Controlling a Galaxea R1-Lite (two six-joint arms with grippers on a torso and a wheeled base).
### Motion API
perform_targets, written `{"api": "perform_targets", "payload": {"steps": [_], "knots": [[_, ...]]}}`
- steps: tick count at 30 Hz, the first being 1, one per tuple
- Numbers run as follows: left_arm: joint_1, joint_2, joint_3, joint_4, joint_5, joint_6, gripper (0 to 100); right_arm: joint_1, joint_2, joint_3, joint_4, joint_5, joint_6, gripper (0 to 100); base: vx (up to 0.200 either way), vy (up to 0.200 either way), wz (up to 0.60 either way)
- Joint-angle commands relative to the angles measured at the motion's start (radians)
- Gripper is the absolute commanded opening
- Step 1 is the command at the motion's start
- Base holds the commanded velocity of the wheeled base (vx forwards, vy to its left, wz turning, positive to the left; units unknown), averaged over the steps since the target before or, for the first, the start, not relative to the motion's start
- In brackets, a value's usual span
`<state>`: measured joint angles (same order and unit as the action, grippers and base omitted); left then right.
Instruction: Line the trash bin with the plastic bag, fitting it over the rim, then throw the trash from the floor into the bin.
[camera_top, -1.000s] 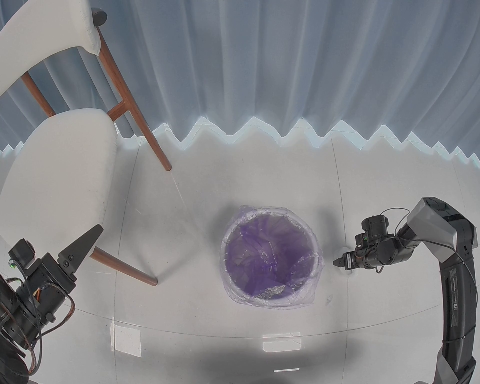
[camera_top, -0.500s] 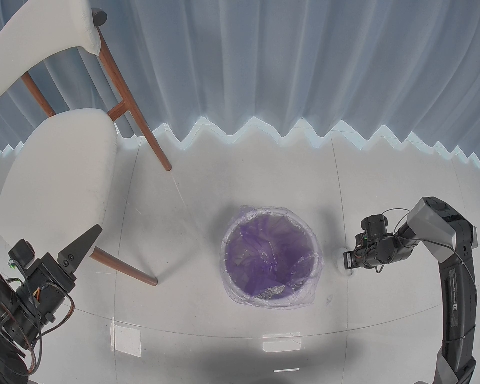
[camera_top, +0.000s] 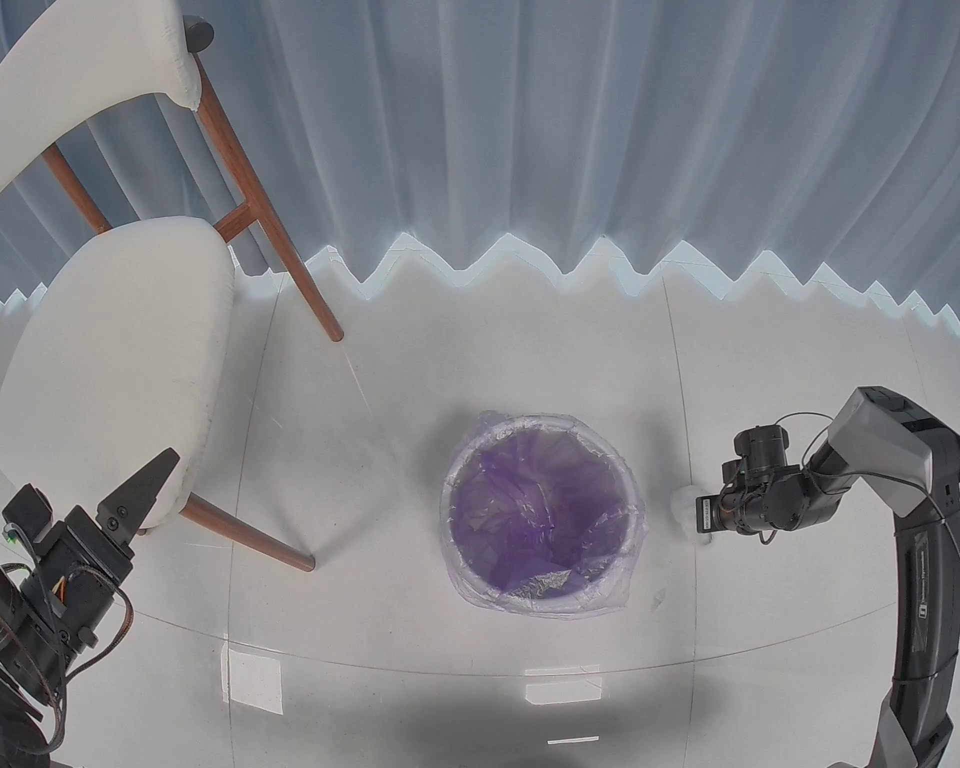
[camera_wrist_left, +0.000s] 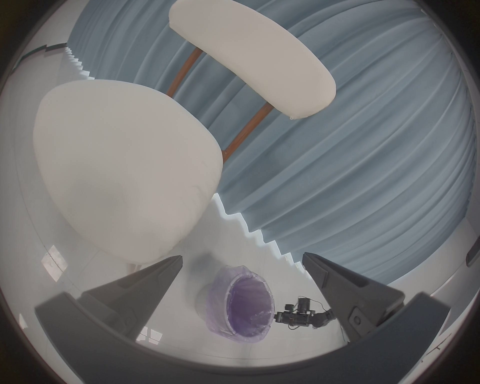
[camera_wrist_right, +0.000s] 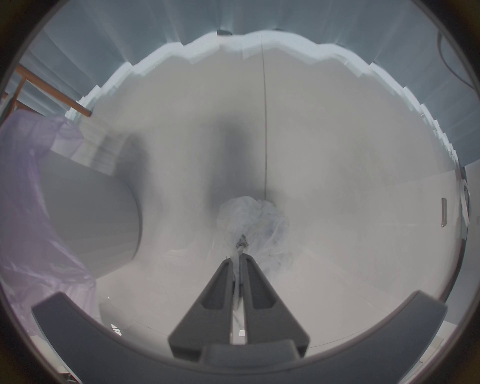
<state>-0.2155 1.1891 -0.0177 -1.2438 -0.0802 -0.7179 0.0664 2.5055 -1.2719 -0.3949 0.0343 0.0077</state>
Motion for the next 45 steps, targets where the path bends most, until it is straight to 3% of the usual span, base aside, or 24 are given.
{"api": "perform_targets", "payload": {"steps": [1, 9, 17, 25, 26, 34, 45], "knots": [[0.021, -0.057, 0.018, 0.058, 0.036, -0.008, 100, -0.033, -0.243, 0.269, -0.173, 0.001, 0.011, 0, 0.000, 0.000, 0.00], [0.047, -0.108, 0.018, 0.106, 0.066, -0.005, 100, -0.099, -0.488, 0.657, -0.475, 0.004, 0.032, 0, 0.000, 0.000, 0.00], [0.054, -0.126, 0.018, 0.130, 0.065, -0.008, 100, -0.092, -0.688, 0.968, -0.802, 0.047, 0.057, 0, 0.000, 0.000, 0.00], [0.058, -0.128, 0.018, 0.130, 0.063, -0.009, 100, 0.033, -0.718, 1.100, -1.058, 0.116, 0.078, 0, 0.000, 0.000, 0.00], [0.058, -0.131, 0.018, 0.130, 0.063, -0.009, 100, 0.084, -0.720, 1.120, -1.088, 0.119, 0.095, 0, 0.000, 0.000, 0.00], [0.054, -0.126, 0.018, 0.126, 0.054, -0.002, 100, 0.305, -0.697, 1.152, -1.128, 0.136, 0.130, 0, 0.000, 0.000, 0.00], [0.058, -0.120, 0.018, 0.119, 0.051, -0.003, 100, 0.507, -0.511, 1.123, -1.173, 0.136, 0.094, 0, 0.000, 0.000, 0.00]]}}
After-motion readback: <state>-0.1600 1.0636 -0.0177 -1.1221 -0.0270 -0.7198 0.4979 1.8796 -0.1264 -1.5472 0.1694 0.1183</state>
